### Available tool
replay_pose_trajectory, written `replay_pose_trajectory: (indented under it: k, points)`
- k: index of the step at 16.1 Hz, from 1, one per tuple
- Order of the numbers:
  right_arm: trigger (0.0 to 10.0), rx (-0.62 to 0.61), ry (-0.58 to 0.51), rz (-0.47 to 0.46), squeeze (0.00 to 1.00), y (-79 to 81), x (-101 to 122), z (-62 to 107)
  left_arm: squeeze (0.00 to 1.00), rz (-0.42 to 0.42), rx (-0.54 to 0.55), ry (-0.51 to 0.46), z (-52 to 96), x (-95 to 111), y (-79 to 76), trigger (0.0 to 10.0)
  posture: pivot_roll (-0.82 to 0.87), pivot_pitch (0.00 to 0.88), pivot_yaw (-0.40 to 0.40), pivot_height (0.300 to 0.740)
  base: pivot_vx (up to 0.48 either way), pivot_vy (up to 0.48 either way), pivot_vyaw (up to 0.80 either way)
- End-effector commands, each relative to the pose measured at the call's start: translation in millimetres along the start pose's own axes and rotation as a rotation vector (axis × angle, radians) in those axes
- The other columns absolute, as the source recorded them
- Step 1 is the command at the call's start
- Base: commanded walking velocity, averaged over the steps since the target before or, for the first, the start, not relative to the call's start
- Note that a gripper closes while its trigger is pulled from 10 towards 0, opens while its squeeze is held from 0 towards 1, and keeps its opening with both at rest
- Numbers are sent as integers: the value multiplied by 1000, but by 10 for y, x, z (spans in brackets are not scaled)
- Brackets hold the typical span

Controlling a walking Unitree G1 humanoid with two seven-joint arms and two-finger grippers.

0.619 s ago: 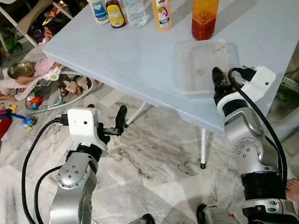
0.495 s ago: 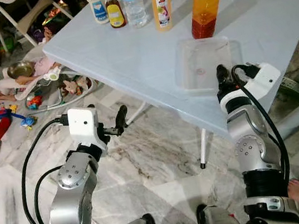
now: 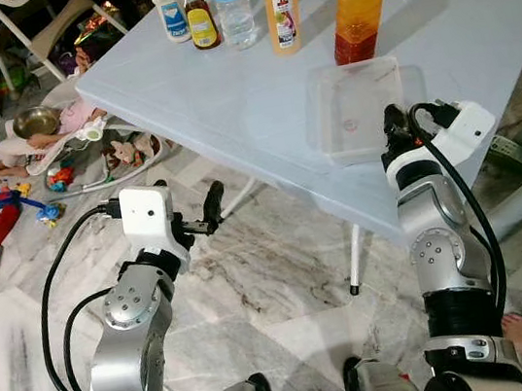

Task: Restocking fridge

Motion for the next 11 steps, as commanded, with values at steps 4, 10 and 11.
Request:
replay_pose_trajectory:
  k: [4,10,11]
  points:
    - [0,-7,27,25,0,-21,-63,-1,0,-12,19,7,-2,-34,34,10000,3,159,103,740,0,0,0]
    - [10000,81,7,164,0,115,-35,31,0,-8,22,5,-12,-51,22,10000,-6,146,95,740,0,0,0]
    - [10000,95,5,181,0,136,-35,37,0,-8,22,4,-15,-54,19,10000,-6,145,94,740,0,0,0]
Point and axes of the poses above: a point about 5 cm out from each wrist's last joint towards the gripper, its own z axis pointing back from the gripper into the wrist, its own x axis along the axis of the wrist's last joint, y = z × x, the point moved 6 cm from there along -z, pointing out of the wrist towards the gripper, and after that the axes turned 4 degrees about z, right-handed, at the moved point
